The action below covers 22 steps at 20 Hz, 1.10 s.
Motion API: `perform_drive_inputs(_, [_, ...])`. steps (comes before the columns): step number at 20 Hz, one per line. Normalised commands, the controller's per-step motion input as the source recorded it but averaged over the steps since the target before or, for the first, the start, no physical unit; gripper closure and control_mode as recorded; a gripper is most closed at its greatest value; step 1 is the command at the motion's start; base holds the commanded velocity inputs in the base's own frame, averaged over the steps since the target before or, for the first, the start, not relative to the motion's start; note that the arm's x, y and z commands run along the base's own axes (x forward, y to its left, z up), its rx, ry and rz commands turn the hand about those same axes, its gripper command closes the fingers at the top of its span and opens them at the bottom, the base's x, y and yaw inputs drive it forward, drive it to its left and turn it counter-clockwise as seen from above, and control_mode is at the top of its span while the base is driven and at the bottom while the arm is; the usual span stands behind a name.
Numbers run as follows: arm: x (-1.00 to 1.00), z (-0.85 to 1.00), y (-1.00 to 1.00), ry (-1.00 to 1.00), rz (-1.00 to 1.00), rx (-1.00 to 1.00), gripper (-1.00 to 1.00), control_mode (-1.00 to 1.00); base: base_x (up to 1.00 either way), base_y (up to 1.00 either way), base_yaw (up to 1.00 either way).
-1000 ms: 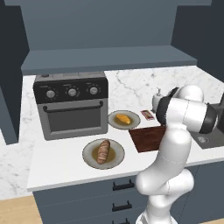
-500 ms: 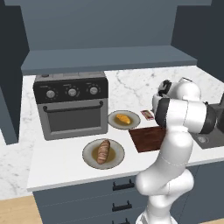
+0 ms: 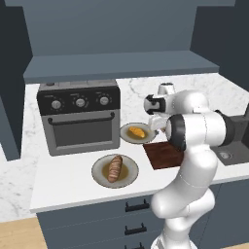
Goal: From the different types of pastries on the counter, select a croissant and place it on the cutting board. Then retrieve a jar of jam from the cabinet and place it alongside the croissant on the cutting board.
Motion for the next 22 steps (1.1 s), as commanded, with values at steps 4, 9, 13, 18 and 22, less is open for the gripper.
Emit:
perform_drive_inputs(4, [0.30,-0.02,0.53,0.02,0.00,0.00,-1.00,-1.00,0.00,0.00,0.00])
perform_drive_inputs(9, [0.94,0.13,0.18,0.00,0.00,0.03,-1.00,-1.00,0.00,0.00,0.00])
perform_drive_inputs(13, [-0.02,-0.09,0.44,0.00,0.06,0.04,-1.00,-1.00,0.00,0.00,0.00])
perform_drive_inputs(18, [-0.03,-0.48,0.28,0.00,0.01,0.02,-1.00,-1.00,0.00,0.00,0.00])
perform_drive_inputs(22, [0.41,-0.07,0.08,0.00,0.00,0.02,-1.00,-1.00,0.00,0.00,0.00])
